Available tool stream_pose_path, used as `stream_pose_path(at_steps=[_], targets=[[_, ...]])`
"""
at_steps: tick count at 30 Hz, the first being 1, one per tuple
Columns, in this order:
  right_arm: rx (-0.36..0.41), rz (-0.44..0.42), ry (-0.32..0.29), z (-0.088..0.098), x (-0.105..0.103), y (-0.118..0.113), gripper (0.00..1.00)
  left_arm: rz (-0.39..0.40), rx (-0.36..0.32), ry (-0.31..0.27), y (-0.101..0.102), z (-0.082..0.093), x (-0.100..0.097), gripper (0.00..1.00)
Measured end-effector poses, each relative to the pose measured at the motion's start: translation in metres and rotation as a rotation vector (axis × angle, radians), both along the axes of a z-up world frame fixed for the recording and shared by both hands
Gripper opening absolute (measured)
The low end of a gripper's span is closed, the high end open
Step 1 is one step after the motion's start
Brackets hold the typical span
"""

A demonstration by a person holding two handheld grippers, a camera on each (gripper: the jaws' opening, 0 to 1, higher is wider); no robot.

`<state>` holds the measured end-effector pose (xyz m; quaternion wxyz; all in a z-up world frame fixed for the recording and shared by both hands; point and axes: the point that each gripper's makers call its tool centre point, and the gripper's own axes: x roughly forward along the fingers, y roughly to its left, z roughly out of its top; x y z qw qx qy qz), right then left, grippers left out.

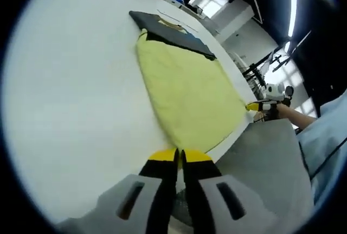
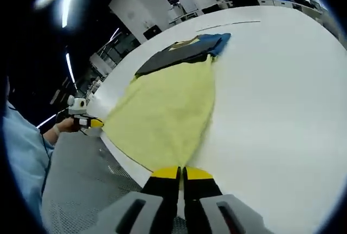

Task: Fold the garment on the visible template until the final outline fits inside the template.

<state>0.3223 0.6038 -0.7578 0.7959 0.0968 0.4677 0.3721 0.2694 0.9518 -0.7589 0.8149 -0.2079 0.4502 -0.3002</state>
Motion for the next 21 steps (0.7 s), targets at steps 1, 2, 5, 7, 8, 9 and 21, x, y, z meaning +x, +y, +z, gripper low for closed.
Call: stream_pose_path(at_steps=[1,2,5,7,8,9,21], targets=[[0.012,0.005,0.002,0.006,-0.001,0.0,0.0,-0.003,-0.008,-0.004,0.0,0.006,0.0,0.0],[0.015,0.008,-0.002,0.008,-0.001,0.001,0.0,-0.004,-0.006,-0.02,0.0,0.01,0.001,0.0],[0.026,0.027,-0.01,0.019,-0.003,0.001,0.0,-0.025,-0.014,-0.06,-0.002,0.028,0.003,0.0],[0.033,0.031,-0.01,0.024,-0.005,0.001,0.0,-0.029,-0.021,-0.065,-0.003,0.034,0.002,0.0],[0.038,0.032,-0.013,0.028,-0.006,0.001,0.0,-0.031,-0.029,-0.065,-0.004,0.039,0.001,0.0],[0.041,0.033,-0.012,0.031,-0.008,0.001,0.0,-0.026,-0.052,-0.056,-0.005,0.043,-0.001,0.0],[0.089,0.032,0.055,0.078,-0.05,0.005,0.0,0.06,-0.19,-0.096,-0.004,0.101,-0.018,0.0]])
